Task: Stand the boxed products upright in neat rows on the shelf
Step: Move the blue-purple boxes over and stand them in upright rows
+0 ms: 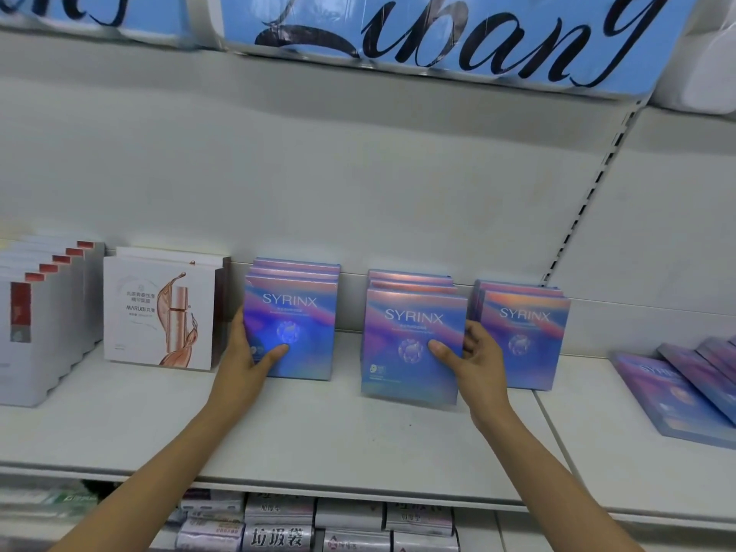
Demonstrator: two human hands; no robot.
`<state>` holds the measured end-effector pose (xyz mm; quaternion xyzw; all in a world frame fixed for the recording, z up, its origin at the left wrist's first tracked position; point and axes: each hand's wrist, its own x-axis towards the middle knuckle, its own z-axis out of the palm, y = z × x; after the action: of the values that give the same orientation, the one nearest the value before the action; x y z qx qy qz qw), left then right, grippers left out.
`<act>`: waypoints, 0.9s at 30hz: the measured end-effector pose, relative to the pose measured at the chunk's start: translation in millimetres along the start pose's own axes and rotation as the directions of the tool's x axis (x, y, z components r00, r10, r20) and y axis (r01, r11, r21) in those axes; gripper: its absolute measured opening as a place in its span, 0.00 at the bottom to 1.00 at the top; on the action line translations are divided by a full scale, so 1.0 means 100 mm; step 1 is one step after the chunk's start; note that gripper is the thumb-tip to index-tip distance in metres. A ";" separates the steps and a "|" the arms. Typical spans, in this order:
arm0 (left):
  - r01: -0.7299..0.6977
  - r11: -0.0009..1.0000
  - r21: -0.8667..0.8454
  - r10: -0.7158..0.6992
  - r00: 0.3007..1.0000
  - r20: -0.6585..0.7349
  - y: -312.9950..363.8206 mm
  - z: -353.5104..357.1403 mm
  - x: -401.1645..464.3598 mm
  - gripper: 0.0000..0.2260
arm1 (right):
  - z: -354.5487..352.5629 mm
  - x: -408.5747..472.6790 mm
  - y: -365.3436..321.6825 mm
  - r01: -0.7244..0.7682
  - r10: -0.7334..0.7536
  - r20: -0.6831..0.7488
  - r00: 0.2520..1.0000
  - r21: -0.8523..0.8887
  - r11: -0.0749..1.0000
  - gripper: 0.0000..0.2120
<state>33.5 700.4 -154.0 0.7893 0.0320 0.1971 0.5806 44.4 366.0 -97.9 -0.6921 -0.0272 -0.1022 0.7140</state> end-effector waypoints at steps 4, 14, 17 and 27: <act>0.004 1.000 0.005 -0.004 1.000 -0.002 -0.06 0.00 0.02 0.35 | 0.16 0.03 0.16 0.091 -0.115 -0.097 0.989 -0.220 0.971 0.15; 0.004 1.000 0.002 -0.004 1.000 -0.009 -0.09 -0.02 0.03 0.37 | 0.27 0.14 0.45 0.053 -0.088 -0.123 0.988 -0.267 0.962 0.28; -0.011 0.999 0.034 0.013 0.999 -0.042 -0.05 -0.03 0.03 0.38 | 0.28 0.13 0.40 0.051 -0.083 -0.112 0.990 -0.257 0.965 0.28; -0.490 0.838 0.241 0.503 0.864 0.012 0.58 0.16 -0.16 0.21 | -0.35 0.10 -0.01 0.208 -0.199 0.086 0.976 -0.635 0.744 0.28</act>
<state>14.6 662.6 -108.6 0.8285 -0.1355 0.3558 0.4107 50.7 330.6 -96.6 -0.8874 -0.0705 -0.1781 0.4194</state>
